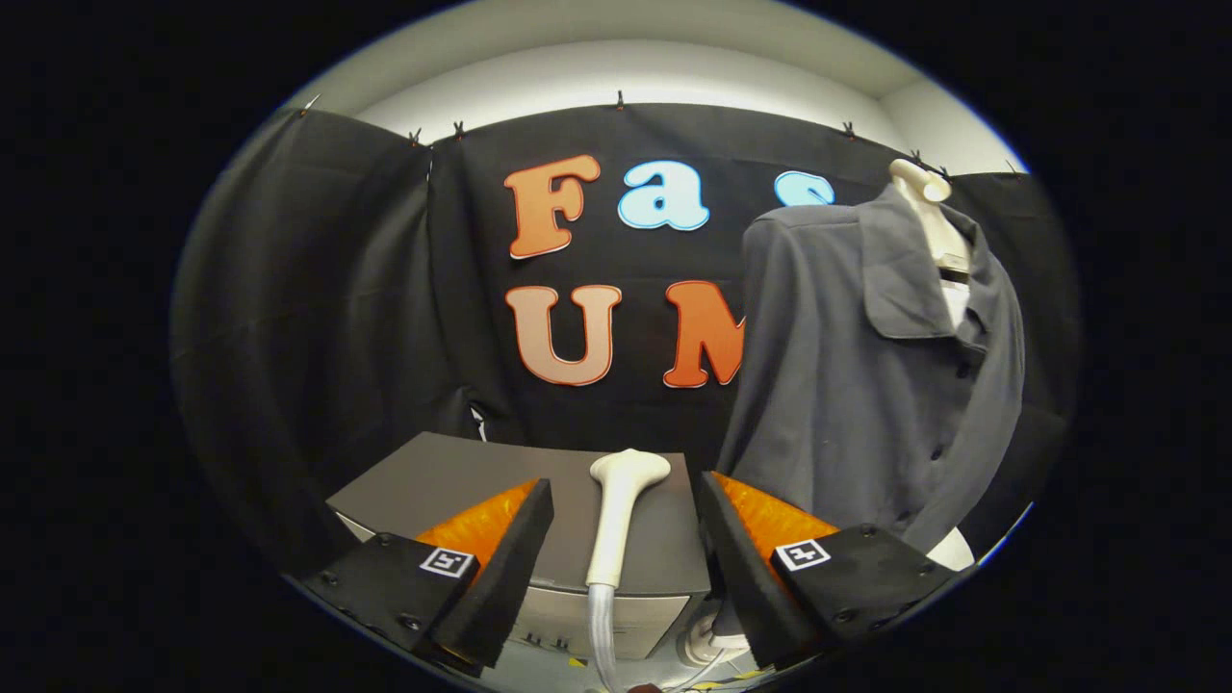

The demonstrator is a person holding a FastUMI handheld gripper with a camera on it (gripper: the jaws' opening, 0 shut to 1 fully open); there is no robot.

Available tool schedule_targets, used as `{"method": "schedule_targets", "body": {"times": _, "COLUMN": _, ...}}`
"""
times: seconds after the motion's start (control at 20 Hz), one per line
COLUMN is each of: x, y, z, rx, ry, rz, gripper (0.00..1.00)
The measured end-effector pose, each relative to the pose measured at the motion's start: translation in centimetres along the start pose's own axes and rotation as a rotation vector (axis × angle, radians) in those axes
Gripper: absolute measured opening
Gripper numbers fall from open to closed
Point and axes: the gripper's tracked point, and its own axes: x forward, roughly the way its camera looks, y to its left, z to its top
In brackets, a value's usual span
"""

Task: Iron the clothes twice with a garment steamer, once on the left side and once on the right side.

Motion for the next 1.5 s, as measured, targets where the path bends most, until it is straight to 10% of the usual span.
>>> {"method": "schedule_targets", "body": {"times": 0.55, "x": 17.4, "y": 0.1, "z": -5.0, "rx": -0.089, "ry": 0.321, "rz": -0.094, "gripper": 0.99}}
{"method": "schedule_targets", "body": {"times": 1.05, "x": 22.6, "y": -1.4, "z": -10.0, "rx": 0.060, "ry": 0.513, "rz": -0.087, "gripper": 0.99}}
{"method": "schedule_targets", "body": {"times": 1.5, "x": 22.6, "y": -1.5, "z": -13.0, "rx": 0.147, "ry": 0.634, "rz": -0.083, "gripper": 0.62}}
